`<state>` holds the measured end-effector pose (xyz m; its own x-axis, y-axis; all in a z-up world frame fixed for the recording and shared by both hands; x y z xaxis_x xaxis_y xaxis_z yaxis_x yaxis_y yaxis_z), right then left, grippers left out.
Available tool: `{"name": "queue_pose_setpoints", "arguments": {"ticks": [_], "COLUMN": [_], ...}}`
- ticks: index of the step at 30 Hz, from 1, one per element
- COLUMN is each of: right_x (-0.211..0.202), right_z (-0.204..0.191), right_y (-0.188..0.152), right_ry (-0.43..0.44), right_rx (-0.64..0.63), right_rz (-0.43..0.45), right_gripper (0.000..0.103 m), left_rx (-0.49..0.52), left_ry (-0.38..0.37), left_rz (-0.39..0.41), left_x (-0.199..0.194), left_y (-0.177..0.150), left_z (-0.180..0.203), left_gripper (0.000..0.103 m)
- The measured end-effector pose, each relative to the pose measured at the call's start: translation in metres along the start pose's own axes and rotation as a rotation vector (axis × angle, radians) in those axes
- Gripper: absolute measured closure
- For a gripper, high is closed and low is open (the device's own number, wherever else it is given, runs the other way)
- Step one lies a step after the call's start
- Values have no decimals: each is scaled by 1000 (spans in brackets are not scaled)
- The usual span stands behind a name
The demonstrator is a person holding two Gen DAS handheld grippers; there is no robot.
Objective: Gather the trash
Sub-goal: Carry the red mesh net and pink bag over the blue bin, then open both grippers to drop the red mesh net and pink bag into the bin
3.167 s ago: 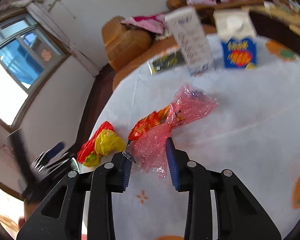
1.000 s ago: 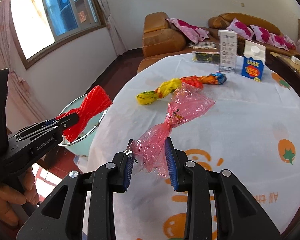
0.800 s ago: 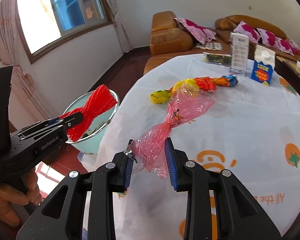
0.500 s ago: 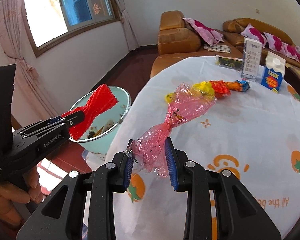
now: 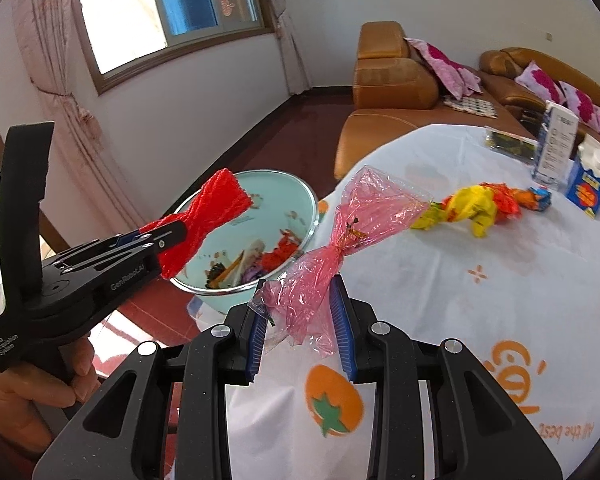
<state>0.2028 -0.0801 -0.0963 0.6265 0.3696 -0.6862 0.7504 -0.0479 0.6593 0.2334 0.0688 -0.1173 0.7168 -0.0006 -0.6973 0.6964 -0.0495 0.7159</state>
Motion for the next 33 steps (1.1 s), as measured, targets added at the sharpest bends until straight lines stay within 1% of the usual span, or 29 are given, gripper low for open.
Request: {"name": "queue_pose_setpoints", "arguments": {"ticks": [12, 18, 28, 33], "right_x": [22, 37, 76, 103], "right_z": [-28, -38, -48, -49], "right_y": [13, 17, 29, 27], "right_ry": [42, 49, 41, 24], "right_rx": [-39, -55, -84, -103], "right_rz": [-10, -21, -48, -95], "right_gripper": [72, 72, 71, 71], "left_rx": [-53, -70, -91, -92], "left_ry": [33, 49, 82, 92], "left_rz": [-13, -30, -68, -89], "left_x": [14, 24, 50, 64], "left_y": [1, -1, 9, 10], "left_z": [-28, -39, -54, -58], "left_gripper": [83, 83, 83, 83]}}
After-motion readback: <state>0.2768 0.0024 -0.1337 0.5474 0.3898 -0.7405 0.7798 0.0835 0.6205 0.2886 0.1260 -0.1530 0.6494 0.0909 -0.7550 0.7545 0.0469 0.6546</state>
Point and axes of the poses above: each gripper's, at about its wrist camera, not at the fingertips, and x roughly the way its jaws point, z to its right, y to its top, the point moved 8 cm from there along x, roughly the way its jaws point, and after that the axes turned 11 degrees about x, right-handed, at the moved point
